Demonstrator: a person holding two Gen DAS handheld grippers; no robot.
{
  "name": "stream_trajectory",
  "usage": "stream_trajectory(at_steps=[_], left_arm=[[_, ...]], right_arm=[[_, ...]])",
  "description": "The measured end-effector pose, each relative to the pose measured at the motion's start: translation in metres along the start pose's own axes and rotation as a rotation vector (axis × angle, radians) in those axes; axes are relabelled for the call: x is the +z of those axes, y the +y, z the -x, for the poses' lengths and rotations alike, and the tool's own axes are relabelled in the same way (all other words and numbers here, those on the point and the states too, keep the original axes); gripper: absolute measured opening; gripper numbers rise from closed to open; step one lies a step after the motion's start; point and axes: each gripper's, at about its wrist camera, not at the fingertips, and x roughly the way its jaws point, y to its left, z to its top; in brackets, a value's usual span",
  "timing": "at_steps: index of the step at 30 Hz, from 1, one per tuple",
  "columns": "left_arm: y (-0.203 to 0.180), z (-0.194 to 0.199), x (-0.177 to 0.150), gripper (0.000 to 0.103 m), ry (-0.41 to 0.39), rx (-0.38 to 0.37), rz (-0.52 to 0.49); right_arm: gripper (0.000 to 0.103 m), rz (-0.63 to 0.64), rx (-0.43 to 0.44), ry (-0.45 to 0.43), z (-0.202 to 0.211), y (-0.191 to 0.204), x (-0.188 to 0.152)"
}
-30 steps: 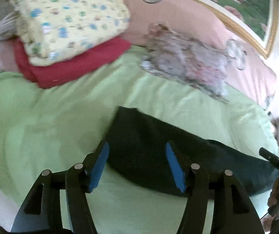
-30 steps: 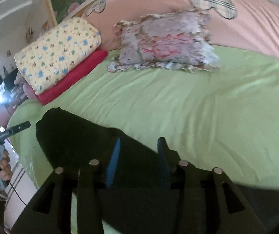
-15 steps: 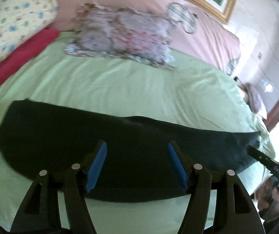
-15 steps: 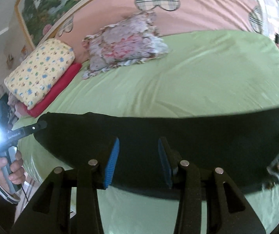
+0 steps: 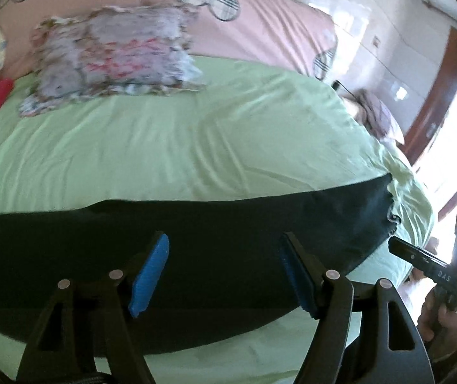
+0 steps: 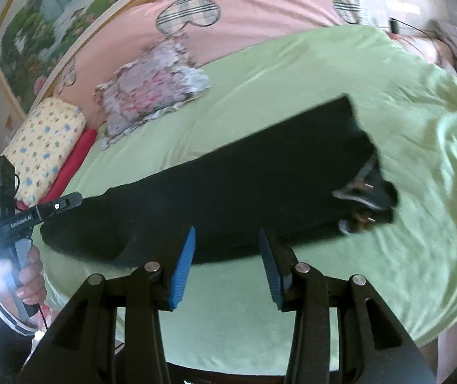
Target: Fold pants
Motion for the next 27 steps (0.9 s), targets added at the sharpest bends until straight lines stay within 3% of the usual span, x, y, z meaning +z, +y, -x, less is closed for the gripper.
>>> stream_trajectory(at_steps=[17,27], left_arm=[[-0.059,-0.038,0.034,0.077,0.057,-0.073,-0.169],[-0.086,-0.059,0.058,0.079,0.098,-0.126,-0.243]], right_arm=[[0.046,-0.173,-0.073,-0.045,0.018,-0.052,-0.006],[0.046,-0.34,-0.025,-0.05,0.008,-0.083,-0.004]])
